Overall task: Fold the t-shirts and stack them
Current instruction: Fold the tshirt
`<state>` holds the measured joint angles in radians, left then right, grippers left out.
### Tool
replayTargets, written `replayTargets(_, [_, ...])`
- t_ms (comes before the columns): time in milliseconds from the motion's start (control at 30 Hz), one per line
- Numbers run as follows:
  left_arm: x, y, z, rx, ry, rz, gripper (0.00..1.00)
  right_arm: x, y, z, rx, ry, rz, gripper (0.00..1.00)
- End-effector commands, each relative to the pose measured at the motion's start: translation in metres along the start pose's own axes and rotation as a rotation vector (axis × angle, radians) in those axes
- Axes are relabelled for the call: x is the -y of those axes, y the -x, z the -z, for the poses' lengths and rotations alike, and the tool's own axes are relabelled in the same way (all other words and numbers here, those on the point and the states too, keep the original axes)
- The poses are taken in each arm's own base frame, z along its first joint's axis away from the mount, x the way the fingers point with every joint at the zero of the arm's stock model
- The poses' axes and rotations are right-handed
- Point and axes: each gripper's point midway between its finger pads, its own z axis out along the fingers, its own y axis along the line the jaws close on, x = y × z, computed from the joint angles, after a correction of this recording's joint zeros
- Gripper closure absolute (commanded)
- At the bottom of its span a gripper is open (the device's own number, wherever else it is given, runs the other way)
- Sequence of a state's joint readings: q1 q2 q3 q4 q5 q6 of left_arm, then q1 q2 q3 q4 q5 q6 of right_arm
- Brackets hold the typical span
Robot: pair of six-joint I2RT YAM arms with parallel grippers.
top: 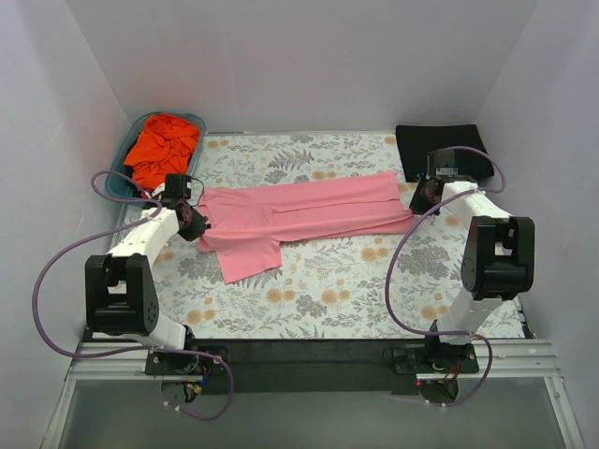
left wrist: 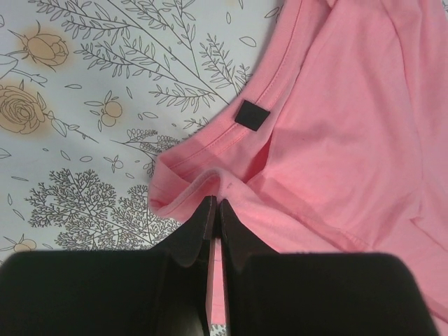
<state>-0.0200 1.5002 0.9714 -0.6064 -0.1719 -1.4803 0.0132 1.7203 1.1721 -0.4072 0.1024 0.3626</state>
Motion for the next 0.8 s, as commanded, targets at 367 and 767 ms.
replayTargets(367, [-0.005, 0.013, -0.001, 0.052, 0.012, 0.009, 1.00, -0.016, 0.021, -0.014, 0.018, 0.013, 0.040, 0.99])
replayTargets(767, [-0.008, 0.025, 0.016, 0.080, -0.013, 0.069, 1.00, -0.018, 0.024, -0.017, 0.026, 0.010, 0.057, 0.99])
